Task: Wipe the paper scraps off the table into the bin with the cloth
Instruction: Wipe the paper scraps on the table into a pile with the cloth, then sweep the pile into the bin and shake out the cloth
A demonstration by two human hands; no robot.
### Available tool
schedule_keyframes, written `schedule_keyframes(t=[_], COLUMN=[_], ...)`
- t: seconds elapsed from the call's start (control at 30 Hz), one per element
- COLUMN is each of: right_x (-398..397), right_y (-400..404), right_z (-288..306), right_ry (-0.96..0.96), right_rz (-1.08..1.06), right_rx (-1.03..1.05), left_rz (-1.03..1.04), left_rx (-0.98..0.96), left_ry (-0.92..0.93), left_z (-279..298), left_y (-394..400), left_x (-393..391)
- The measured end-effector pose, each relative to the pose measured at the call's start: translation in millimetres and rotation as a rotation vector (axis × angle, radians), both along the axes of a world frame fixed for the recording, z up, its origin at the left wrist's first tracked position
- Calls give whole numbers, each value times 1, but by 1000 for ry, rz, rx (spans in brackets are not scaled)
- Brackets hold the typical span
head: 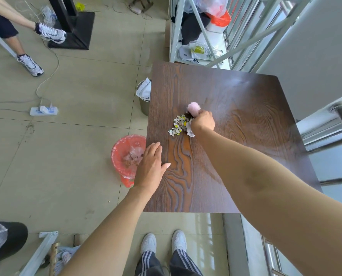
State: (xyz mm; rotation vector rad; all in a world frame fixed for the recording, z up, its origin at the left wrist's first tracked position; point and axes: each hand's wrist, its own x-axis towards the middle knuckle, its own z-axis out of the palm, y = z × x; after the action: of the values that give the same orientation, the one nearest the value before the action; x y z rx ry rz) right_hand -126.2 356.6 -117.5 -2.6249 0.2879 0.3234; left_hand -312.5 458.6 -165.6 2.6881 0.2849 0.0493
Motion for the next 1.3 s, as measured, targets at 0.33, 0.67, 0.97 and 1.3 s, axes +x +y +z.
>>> schedule_keyframes(t=[0.33, 0.67, 0.97, 1.3], right_x=[11, 18, -38, -47], right_y=[49, 9, -14, 47], right_z=[-10, 7, -9, -3], right_ry=[-121, -151, 91, 173], right_rz=[564, 382, 77, -111], right_rx=[-75, -35, -66, 122], left_rz=[-1, -15, -37, 19], left_rx=[-18, -16, -31, -57], left_ry=[-27, -15, -1, -22], left_z=[-3, 1, 6, 6], left_y=[1, 2, 5, 5], left_x=[2, 2, 3, 3])
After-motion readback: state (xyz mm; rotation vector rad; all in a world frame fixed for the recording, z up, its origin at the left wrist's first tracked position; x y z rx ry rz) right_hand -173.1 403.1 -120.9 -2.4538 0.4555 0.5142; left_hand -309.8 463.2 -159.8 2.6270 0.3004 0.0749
